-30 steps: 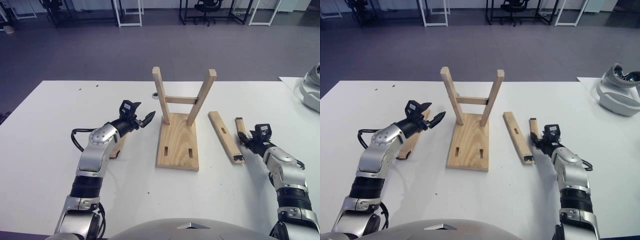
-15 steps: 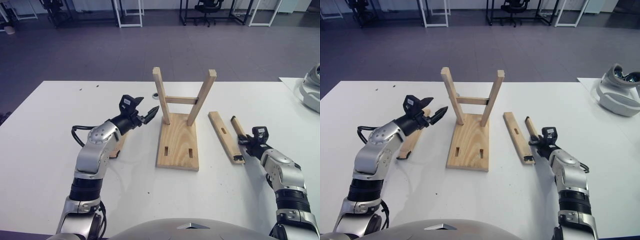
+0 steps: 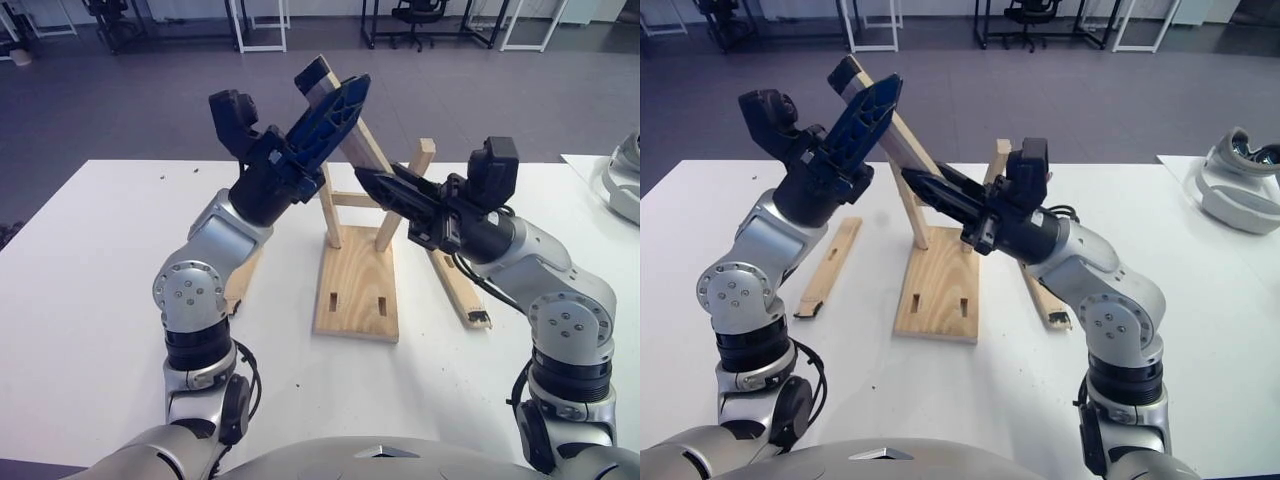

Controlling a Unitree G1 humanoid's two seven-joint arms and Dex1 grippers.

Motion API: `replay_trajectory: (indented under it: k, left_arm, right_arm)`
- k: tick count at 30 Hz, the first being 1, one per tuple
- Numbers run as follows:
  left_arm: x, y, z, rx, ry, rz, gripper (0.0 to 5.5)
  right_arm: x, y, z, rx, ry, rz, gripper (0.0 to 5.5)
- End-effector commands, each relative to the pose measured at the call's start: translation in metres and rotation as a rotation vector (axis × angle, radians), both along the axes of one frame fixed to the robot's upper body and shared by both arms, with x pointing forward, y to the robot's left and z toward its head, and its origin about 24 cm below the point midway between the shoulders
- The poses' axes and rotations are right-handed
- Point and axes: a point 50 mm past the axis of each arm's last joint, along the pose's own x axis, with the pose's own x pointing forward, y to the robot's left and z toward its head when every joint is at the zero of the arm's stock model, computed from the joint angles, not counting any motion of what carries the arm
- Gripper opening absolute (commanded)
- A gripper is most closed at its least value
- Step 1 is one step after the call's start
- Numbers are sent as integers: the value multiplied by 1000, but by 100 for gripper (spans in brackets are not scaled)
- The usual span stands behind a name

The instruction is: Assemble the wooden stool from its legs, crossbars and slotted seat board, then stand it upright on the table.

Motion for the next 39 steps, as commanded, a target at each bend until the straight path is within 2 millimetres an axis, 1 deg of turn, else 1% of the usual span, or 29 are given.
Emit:
replay_trajectory:
  k: [1, 2, 5, 11, 16, 17, 19, 21, 22, 23, 25, 27, 29, 30, 32, 35, 37, 39]
  left_arm:
    - [-6, 1, 2, 13, -7, -34, 164]
    - [-7, 2, 2, 9, -6, -35, 141]
    - [-7, 6, 2, 8, -2, -33, 96]
    - [-11, 10, 2, 14, -6, -55, 74]
    - [-11, 11, 3, 22, -13, -58, 61]
    - [-11, 12, 3, 28, -11, -50, 59]
    - [-6, 16, 1, 52, 5, 4, 40]
    - [1, 32, -2, 97, 24, 112, 40]
    - [6, 47, -5, 130, 37, 190, 40]
    - [10, 65, -11, 171, 55, 282, 40]
    - [21, 102, -30, 280, 119, 482, 40]
    - [38, 133, -64, 452, 233, 695, 40]
    - [50, 152, -96, 579, 343, 825, 40]
    - [53, 156, -108, 623, 381, 857, 40]
    - [59, 161, -125, 656, 440, 882, 40]
    - [64, 165, -143, 673, 512, 888, 40]
    - [63, 164, -150, 658, 550, 882, 40]
    - [63, 160, -151, 626, 563, 864, 40]
  right_arm:
    - [0, 2, 2, -23, -12, 19, 42]
    - [-1, 1, 1, -26, -10, 15, 42]
    - [0, -7, 1, -28, -6, 9, 42]
    - [-4, -22, 8, 56, 50, 98, 42]
    - [1, -28, 0, 59, 128, 92, 42]
    - [3, -28, -2, 54, 141, 81, 82]
    - [5, -29, -7, 36, 161, 51, 125]
    - [6, -34, -18, -8, 186, -11, 165]
    - [6, -39, -25, -26, 203, -52, 185]
    - [5, -47, -32, -47, 222, -103, 188]
    - [0, -61, -47, -83, 261, -189, 190]
    - [-2, -69, -66, -106, 318, -261, 190]
    - [-1, -72, -83, -125, 363, -309, 190]
    - [0, -71, -91, -141, 381, -326, 190]
    - [1, -69, -105, -176, 412, -350, 190]
    - [2, -70, -118, -188, 446, -388, 190]
    - [4, -70, -125, -191, 462, -408, 190]
    - [3, -69, -129, -191, 468, -412, 190]
